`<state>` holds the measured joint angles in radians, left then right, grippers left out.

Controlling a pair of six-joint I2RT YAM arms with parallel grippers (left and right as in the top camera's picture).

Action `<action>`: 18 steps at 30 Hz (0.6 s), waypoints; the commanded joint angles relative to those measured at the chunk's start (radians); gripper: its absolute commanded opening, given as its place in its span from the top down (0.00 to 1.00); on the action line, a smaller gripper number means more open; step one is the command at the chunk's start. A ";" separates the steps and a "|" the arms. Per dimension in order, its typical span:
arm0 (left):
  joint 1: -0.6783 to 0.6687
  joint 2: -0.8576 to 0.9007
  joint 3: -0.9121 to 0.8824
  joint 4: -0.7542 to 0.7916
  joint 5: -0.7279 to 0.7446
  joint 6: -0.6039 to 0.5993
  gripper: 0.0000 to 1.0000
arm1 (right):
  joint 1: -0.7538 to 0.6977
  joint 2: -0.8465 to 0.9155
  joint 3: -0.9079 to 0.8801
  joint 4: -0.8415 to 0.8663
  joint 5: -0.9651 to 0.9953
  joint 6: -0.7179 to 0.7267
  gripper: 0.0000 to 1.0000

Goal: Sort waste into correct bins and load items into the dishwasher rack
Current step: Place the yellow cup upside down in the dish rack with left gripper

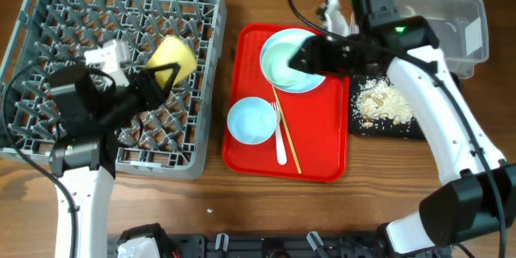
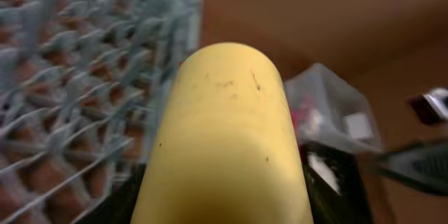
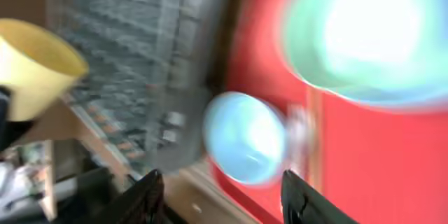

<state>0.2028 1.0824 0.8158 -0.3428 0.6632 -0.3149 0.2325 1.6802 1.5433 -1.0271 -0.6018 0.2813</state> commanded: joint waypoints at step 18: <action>0.033 0.261 0.300 -0.676 -0.698 0.024 0.91 | -0.271 -0.166 0.085 -0.294 0.347 -0.202 0.01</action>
<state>0.2295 1.2865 1.1046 -1.0256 -0.0162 -0.3038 -0.0395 1.5166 1.6127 -1.3231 -0.2680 0.0917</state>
